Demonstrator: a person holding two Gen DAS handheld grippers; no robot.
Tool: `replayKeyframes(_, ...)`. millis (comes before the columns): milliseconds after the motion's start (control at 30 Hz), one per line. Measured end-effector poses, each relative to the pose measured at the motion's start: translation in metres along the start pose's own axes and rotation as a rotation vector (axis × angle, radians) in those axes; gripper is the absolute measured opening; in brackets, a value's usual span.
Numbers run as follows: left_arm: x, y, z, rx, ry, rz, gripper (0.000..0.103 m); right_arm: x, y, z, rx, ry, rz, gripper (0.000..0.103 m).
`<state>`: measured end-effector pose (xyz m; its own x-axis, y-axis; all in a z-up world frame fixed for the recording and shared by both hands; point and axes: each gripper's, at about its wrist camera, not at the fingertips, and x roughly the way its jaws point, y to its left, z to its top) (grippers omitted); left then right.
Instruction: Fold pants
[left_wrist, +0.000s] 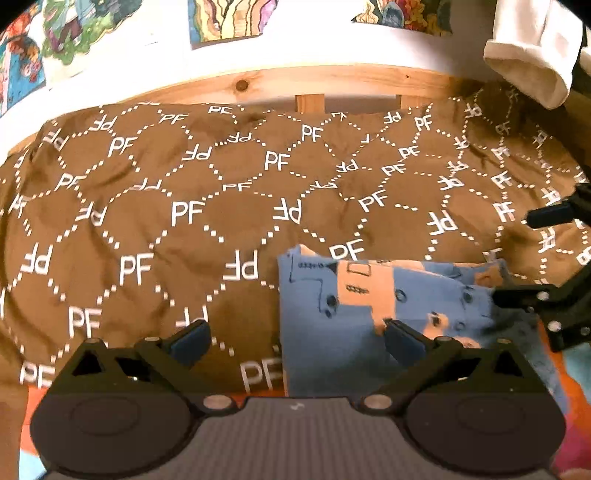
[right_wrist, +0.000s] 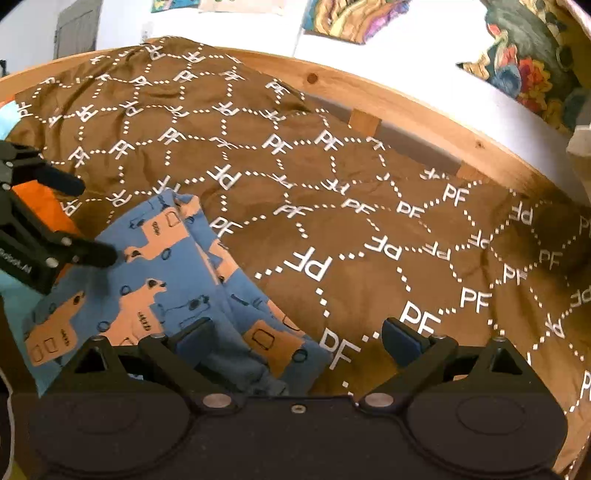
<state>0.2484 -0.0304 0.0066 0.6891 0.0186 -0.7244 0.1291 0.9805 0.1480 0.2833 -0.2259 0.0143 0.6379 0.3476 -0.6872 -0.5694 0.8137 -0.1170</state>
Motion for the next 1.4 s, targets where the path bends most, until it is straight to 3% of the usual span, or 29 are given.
replayKeyframes(133,0.024,0.000,-0.001,0.015,0.045,0.019,0.103,0.015,-0.005,-0.009,-0.004,0.059,-0.033,0.102)
replayKeyframes(267,0.011,0.011,-0.007,-0.057,0.026,-0.017,0.103,0.008,-0.013,-0.017,0.028,0.060,-0.045,0.102)
replayKeyframes(467,-0.016,0.012,-0.035,-0.074,0.046,-0.066,0.103,-0.025,0.000,-0.027,0.082,0.025,0.059,0.102)
replayKeyframes(600,-0.011,0.001,-0.062,-0.012,0.113,-0.041,0.102,-0.021,0.019,-0.044,0.045,0.112,0.075,0.102)
replayKeyframes(667,-0.013,0.002,-0.073,-0.027,0.098,-0.045,0.102,-0.015,0.024,-0.057,0.037,0.167,0.065,0.102)
replayKeyframes(833,-0.021,0.006,-0.083,-0.047,0.082,-0.062,0.103,-0.021,0.017,-0.075,0.125,0.179,0.106,0.102)
replayKeyframes(1033,-0.022,0.009,-0.080,-0.052,0.103,-0.079,0.103,-0.030,0.009,-0.068,0.125,0.134,0.135,0.102)
replayKeyframes(1267,-0.022,0.014,-0.068,-0.079,0.141,-0.119,0.103,-0.027,-0.024,-0.047,0.216,0.047,0.209,0.102)
replayKeyframes(1400,-0.024,0.010,-0.066,-0.064,0.141,-0.115,0.103,-0.014,-0.036,-0.041,0.265,0.058,0.218,0.102)
